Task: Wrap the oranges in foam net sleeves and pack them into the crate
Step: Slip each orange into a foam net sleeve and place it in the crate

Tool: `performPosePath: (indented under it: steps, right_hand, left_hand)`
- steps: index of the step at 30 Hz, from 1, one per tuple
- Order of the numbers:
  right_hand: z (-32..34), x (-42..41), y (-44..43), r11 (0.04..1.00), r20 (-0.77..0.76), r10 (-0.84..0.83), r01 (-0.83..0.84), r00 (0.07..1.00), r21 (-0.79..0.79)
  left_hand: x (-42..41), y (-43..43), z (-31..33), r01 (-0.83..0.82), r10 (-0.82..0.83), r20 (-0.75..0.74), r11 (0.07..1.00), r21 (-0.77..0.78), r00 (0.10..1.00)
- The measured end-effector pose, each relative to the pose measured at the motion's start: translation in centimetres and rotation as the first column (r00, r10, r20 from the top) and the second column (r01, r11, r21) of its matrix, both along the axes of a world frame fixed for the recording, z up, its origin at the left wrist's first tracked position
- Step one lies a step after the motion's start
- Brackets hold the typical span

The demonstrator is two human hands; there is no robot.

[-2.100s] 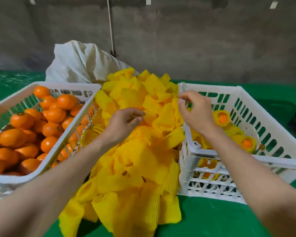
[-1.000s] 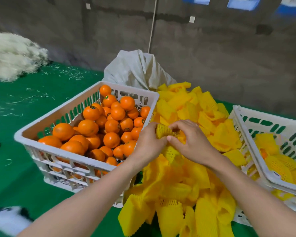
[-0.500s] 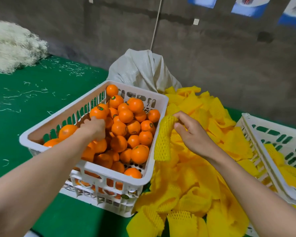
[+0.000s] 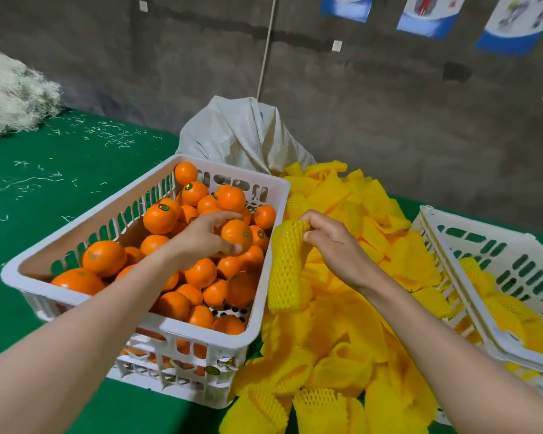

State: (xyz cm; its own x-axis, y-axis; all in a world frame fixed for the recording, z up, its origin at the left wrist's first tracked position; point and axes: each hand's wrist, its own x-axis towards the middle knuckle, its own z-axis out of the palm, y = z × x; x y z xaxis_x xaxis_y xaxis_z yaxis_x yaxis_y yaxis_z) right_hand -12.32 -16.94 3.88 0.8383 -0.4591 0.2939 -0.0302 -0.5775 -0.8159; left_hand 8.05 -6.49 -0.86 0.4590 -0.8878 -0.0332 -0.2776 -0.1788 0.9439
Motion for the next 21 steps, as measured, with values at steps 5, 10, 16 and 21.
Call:
performPosePath:
  steps: [5, 10, 16, 21]
  right_hand:
    - [0.5, -1.6, 0.4, 0.984, 0.08, 0.041, -0.055, 0.996, 0.172]
    - [0.1, -3.8, 0.5, 0.896, 0.136, 0.013, -0.072, 0.991, 0.438]
    - [-0.1, -6.3, 0.3, 0.936, 0.07, -0.083, 0.053, 0.994, 0.348]
    - [-0.5, -7.7, -0.4, 0.968, -0.013, -0.214, 0.214, 0.977, 0.132]
  left_hand:
    - [-5.8, -1.1, 2.1, 0.054, -0.153, -0.453, 0.973, -0.225, 0.878]
    - [-10.4, -2.2, 3.0, 0.006, -0.124, -0.595, 0.981, -0.196, 0.794]
    - [-15.1, -4.0, 2.4, -0.154, -0.059, -0.631, 0.948, -0.278, 0.774]
    - [-16.9, -4.4, 1.8, -0.178, -0.017, -0.594, 0.947, -0.268, 0.804]
